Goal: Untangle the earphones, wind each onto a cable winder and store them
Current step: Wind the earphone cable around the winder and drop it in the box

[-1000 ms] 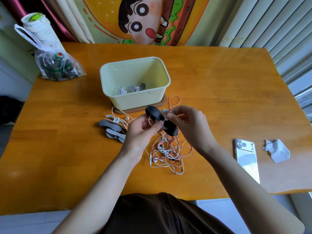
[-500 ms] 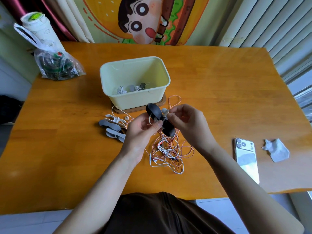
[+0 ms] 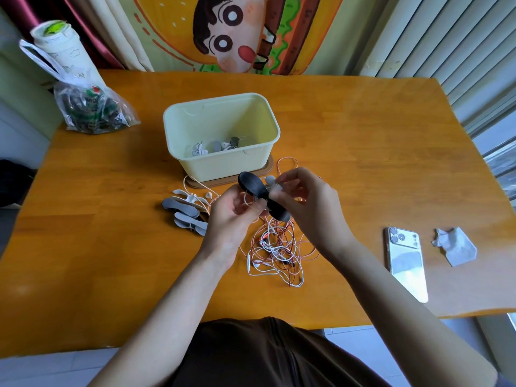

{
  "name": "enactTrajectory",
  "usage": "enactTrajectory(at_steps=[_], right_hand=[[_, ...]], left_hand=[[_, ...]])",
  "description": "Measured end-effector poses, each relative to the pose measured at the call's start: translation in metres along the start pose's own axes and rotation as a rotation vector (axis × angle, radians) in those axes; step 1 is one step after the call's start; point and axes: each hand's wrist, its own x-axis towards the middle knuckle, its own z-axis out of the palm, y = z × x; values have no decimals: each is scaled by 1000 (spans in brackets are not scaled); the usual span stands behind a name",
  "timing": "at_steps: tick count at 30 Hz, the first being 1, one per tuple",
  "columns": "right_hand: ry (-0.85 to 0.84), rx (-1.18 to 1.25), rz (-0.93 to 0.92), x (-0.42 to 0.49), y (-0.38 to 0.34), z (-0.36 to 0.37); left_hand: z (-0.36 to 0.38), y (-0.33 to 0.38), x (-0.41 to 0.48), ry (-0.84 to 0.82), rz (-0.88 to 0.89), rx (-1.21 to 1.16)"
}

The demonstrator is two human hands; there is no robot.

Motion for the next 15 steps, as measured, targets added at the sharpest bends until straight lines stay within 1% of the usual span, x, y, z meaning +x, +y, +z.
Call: enactTrajectory(at_steps=[2,6,10,12,15], right_hand=[[-7,18,34,3,1,0],[-92,107,127,9,6,-5],[-156,158,120,11,3,-8],[-150,238,104,12,1,-7],[-54,321,79,10,1,1]], left_hand=[[-1,0,1,-9,11,23],[-7,-1,2,-42,58,112],[-9,1,3,-77,80,118],[-7,3,6,-78,84,96],[-3,5,8,-69,51,-13]])
